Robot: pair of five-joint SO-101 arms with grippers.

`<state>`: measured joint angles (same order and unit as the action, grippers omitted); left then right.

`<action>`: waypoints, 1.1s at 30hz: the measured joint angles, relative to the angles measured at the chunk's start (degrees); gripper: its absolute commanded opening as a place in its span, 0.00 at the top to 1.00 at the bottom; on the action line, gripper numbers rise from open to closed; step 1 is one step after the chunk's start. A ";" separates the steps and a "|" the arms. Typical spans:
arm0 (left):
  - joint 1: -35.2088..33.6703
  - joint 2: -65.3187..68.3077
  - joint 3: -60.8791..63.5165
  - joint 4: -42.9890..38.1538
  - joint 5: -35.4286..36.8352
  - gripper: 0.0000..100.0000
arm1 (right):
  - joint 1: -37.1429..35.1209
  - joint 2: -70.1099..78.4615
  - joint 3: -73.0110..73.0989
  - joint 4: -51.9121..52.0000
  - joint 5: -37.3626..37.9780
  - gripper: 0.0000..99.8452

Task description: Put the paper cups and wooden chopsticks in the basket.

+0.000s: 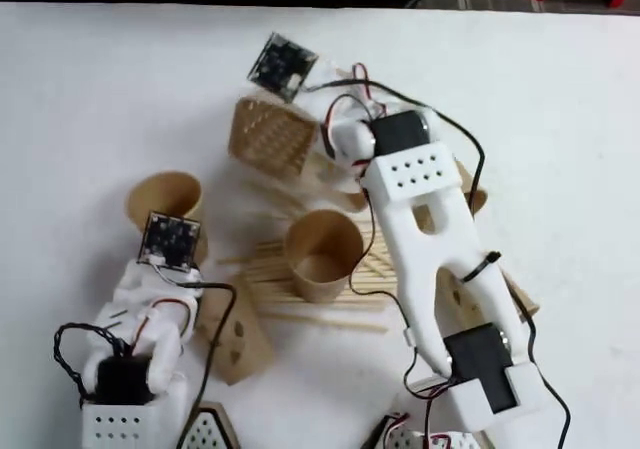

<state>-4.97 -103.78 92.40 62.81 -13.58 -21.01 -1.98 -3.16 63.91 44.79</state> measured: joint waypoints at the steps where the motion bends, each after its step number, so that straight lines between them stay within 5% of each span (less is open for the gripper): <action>1: 0.00 0.00 0.00 0.00 0.00 0.97 | 0.18 0.00 -1.58 1.58 -0.62 0.98; 14: 0.00 0.00 0.00 0.00 0.00 0.97 | 4.31 2.99 -7.30 3.78 -1.67 0.97; 25: 0.00 0.00 0.00 0.00 0.00 0.97 | 7.21 4.57 -7.38 1.32 -7.56 0.74; 33: 0.00 0.00 0.00 0.00 0.00 0.97 | 2.20 -1.85 -7.38 1.32 -14.15 0.71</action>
<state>-4.97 -103.78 92.40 62.81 -13.58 -18.81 -3.82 -10.55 65.23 30.64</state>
